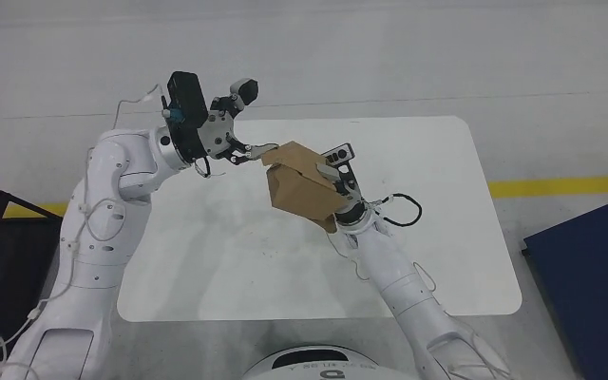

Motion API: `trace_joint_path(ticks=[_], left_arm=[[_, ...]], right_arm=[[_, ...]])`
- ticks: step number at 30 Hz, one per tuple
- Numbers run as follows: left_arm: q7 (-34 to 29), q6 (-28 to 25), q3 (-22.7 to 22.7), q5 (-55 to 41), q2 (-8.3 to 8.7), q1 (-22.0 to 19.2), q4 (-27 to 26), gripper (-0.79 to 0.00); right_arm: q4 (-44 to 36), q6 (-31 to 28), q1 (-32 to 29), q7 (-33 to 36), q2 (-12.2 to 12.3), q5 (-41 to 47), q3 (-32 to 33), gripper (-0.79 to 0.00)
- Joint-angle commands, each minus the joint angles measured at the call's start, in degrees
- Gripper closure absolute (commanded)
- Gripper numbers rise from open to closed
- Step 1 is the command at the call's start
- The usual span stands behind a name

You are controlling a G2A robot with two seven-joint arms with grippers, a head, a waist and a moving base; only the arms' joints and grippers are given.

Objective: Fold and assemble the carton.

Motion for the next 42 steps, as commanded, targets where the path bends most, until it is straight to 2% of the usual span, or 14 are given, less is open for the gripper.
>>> trace_joint_path(ticks=[1, 10, 14, 18, 23, 26, 30, 33, 36, 42], left_arm=[[-0.5, 0.9, -0.1, -0.7, 0.02, 0.1, -0.5, -0.785], [-9.0, 3.6, 2.0, -12.9, -0.10, -2.4, -2.5, -0.785], [-12.8, 5.5, 1.2, -17.9, 0.12, -3.7, -2.0, -0.785], [-18.6, 3.1, -0.8, -16.1, 0.93, -5.0, -3.4, -0.785], [-22.1, -1.1, -3.0, -13.9, 1.80, -6.5, -5.6, -0.785], [-24.0, -1.4, -1.8, -10.1, 2.35, -7.1, -9.0, -0.785], [-23.6, -1.4, 2.4, -6.5, 3.63, -7.6, -12.2, -0.785], [-20.6, -1.4, 4.9, -5.9, 4.71, -8.3, -12.0, -0.785], [-16.7, -1.4, 5.1, -3.5, 5.37, -8.8, -11.3, -0.785], [-16.7, -1.4, 5.1, -3.5, 5.37, -8.8, -11.3, -0.785]], right_arm=[[0.0, 0.0, 0.0, 0.0, 0.0, 0.0, 0.0, 0.000], [0.0, 0.0, 0.0, 0.0, 0.0, 0.0, 0.0, 0.000], [0.0, 0.0, 0.0, 0.0, 0.0, 0.0, 0.0, 0.000], [-1.2, 1.9, -2.4, -2.2, 0.8, -1.6, 1.9, 0.000], [-2.4, 3.7, -5.2, -1.5, 1.9, -3.2, 4.1, 0.000], [-3.9, 3.7, -6.2, -1.8, 2.2, -3.8, 5.0, 0.000], [-6.1, 4.9, -7.5, -1.9, 2.6, -3.7, 5.4, 0.000], [-6.2, 5.4, -7.6, -3.2, 2.7, -4.5, 4.9, 0.000], [-6.7, 5.1, -7.9, -3.1, 2.7, -2.9, 5.2, 0.000], [-6.7, 5.1, -7.9, -3.1, 2.7, -2.9, 5.2, 0.000]])
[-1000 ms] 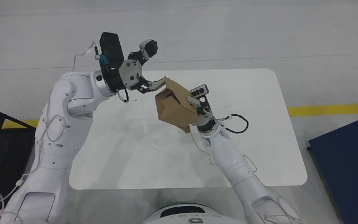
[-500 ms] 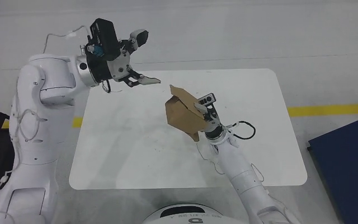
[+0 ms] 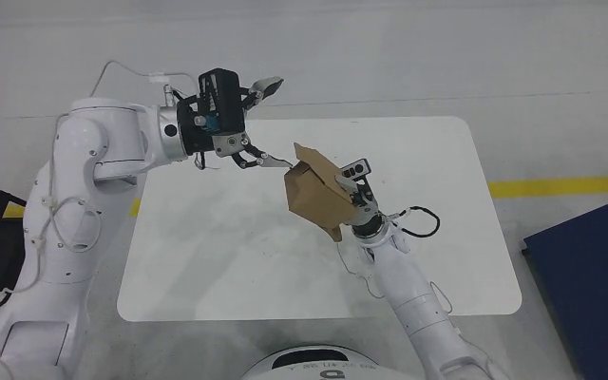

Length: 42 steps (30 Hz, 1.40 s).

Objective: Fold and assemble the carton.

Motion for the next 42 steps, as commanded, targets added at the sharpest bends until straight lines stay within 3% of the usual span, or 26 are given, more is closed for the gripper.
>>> trace_joint_path(ticks=[1, 7, 31, 35, 42], left_arm=[[0.1, 0.3, 0.0, 0.0, -0.01, 0.1, -0.1, -0.785], [0.0, 0.3, 0.1, 0.7, 0.13, 1.2, -0.5, -0.785], [0.2, 0.0, 7.2, 0.2, -0.22, -3.3, 2.6, -0.785], [-0.6, 0.0, 6.3, -0.6, 0.28, -3.7, 3.1, -0.785], [-1.8, 1.5, -0.3, 0.1, 1.67, -2.2, -0.1, -0.785]], right_arm=[[0.0, 0.0, 0.0, 0.0, 0.0, 0.0, 0.0, 0.000], [-2.0, 0.4, -0.9, -2.5, 0.1, -0.8, -0.4, 0.000], [-2.9, 2.3, -1.1, -3.3, 0.7, -1.0, -2.7, 0.000], [-2.9, 2.2, -1.0, -3.3, 0.8, -0.9, -2.8, 0.000], [-2.5, 1.5, -0.9, -4.0, 1.0, -0.2, -2.1, 0.000]])
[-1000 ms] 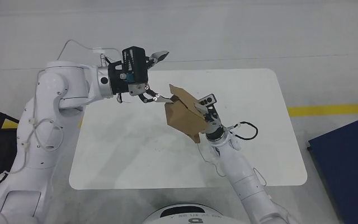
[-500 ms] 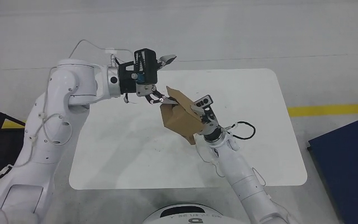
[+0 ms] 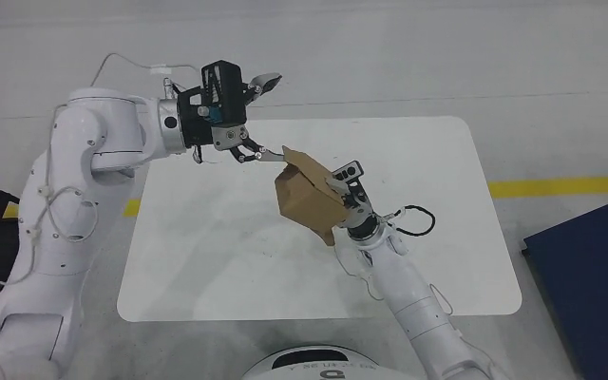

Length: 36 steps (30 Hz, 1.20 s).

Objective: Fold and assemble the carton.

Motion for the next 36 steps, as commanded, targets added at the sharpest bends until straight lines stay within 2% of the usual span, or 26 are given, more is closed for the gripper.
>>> trace_joint_path(ticks=[1, 4, 6, 8, 10, 11, 12, 13, 14, 15, 17, 19, 23, 25, 28, 31, 34, 36], left_arm=[[-0.2, 0.9, -1.0, 1.0, 0.16, 0.5, -1.2, -0.785], [0.1, 1.4, -1.1, 0.8, 0.14, 0.6, -1.2, -0.785], [2.5, 5.5, -1.5, -4.5, -0.03, 2.6, 0.4, -0.785], [0.8, 8.2, -1.3, -15.1, 0.00, 4.7, 4.1, -0.785], [-4.6, 9.2, -1.3, -24.8, 0.34, 4.6, 6.1, -0.785], [-10.5, 11.2, -0.5, -34.6, 0.64, 5.0, 7.7, -0.785], [-16.1, 12.6, -0.5, -40.3, 1.01, 4.3, 7.8, -0.785], [-18.9, 14.4, -0.6, -44.5, 1.21, 4.2, 8.3, -0.785], [-24.0, 17.5, -0.1, -52.5, 1.47, 4.6, 8.5, -0.785], [-33.0, 20.2, -0.1, -59.6, 2.02, 4.0, 7.9, -0.785], [-38.2, 23.4, -2.0, -68.4, 2.54, 3.3, 8.6, -0.785], [-38.2, 23.4, -2.0, -68.4, 2.54, 3.3, 8.6, -0.785], [-38.2, 23.4, -2.0, -68.4, 2.54, 3.3, 8.6, -0.785], [-38.8, 25.1, -0.3, -70.2, 2.37, 4.7, 7.8, -0.785], [-40.5, 28.8, 3.6, -79.9, 1.54, 5.8, 8.2, -0.785], [-45.2, 32.1, 6.8, -93.0, 0.54, 4.9, 10.9, -0.785], [-51.0, 35.6, 8.8, -99.5, -0.20, 2.8, 14.2, -0.785], [-54.1, 37.0, 9.5, -101.3, -0.57, 1.4, 16.2, -0.785]], right_arm=[[0.1, -0.1, 0.0, -0.2, 0.0, 0.7, 0.1, 0.000], [0.1, -0.1, 0.0, -0.2, 0.0, 0.7, 0.1, 0.000], [0.1, -0.1, 0.0, -0.2, 0.0, 0.7, 0.1, 0.000], [0.1, -0.1, 0.0, -0.2, 0.0, 0.7, 0.1, 0.000], [-0.4, -0.4, -0.1, -0.8, 0.0, 0.3, 0.2, 0.000], [-1.7, -1.9, -0.3, -1.6, 0.2, -1.6, 0.4, 0.000], [-2.4, -3.7, -0.7, -2.2, 0.4, -4.3, 0.8, 0.000], [-3.0, -5.0, -0.8, -2.5, 0.5, -6.1, 1.0, 0.000], [-4.0, -7.1, -1.2, -2.6, 0.7, -7.9, 1.2, 0.000], [-5.5, -8.9, -1.9, -2.3, 0.8, -8.7, 1.4, 0.000], [-7.5, -12.0, -2.8, -1.8, 1.0, -10.0, 2.1, 0.000], [-9.1, -14.3, -3.8, -1.6, 1.1, -10.4, 2.7, 0.000], [-9.4, -14.4, -4.0, -1.6, 1.1, -10.3, 2.7, 0.000], [-9.4, -14.4, -4.0, -1.6, 1.1, -10.3, 2.7, 0.000], [-9.5, -14.5, -4.0, -2.0, 1.2, -10.5, 2.8, 0.000], [-11.2, -18.0, -4.7, -6.2, 1.5, -16.1, 4.0, 0.000], [-13.1, -21.1, -5.8, -9.3, 1.9, -22.4, 4.8, 0.000], [-14.5, -21.3, -6.5, -9.4, 2.1, -22.6, 4.7, 0.000]])
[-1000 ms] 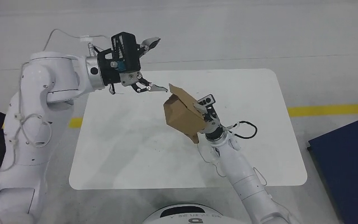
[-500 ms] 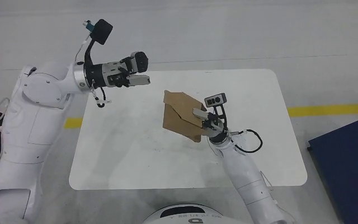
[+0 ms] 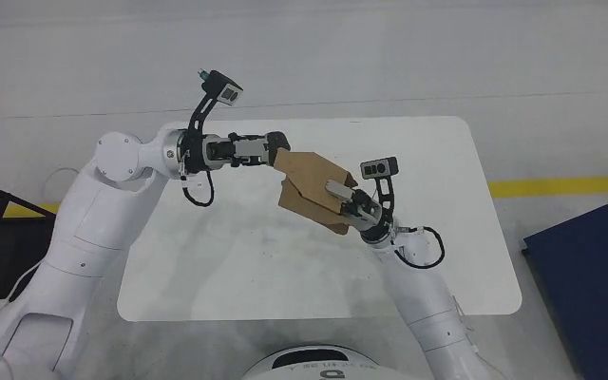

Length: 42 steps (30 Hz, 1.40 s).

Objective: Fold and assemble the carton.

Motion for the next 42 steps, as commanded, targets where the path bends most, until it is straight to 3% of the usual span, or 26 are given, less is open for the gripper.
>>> trace_joint_path(ticks=[1, 9, 13, 21, 33, 42], left_arm=[[-2.6, 1.4, 0.6, -1.5, -0.32, -1.2, 2.0, -0.785], [-14.3, 6.8, 2.1, -10.4, -1.48, -2.9, 6.9, -0.782], [-17.8, 7.7, 3.0, -12.0, -2.15, -3.5, 8.7, -0.708], [-18.7, 7.3, 4.2, -15.8, -3.36, -4.3, 10.1, -0.770], [-18.7, 7.2, 9.2, -13.3, -4.57, -7.6, 11.1, -0.751], [-18.7, 6.6, 11.5, -14.2, -4.81, -9.0, 11.8, -0.548]], right_arm=[[-1.2, -0.1, -0.6, 0.4, 0.2, 0.5, 0.1, 0.000], [-3.3, -3.4, -2.4, -0.3, 1.2, -3.2, 2.5, 0.000], [-4.3, -3.6, -3.0, -1.1, 1.5, -4.3, 2.7, 0.000], [-4.8, -3.7, -3.2, -2.7, 2.2, -7.3, 2.2, 0.000], [-4.9, -3.6, -2.9, -3.2, 3.0, -7.3, 1.3, 0.000], [-4.4, -3.7, -2.5, -4.0, 3.6, -6.9, 0.7, 0.000]])
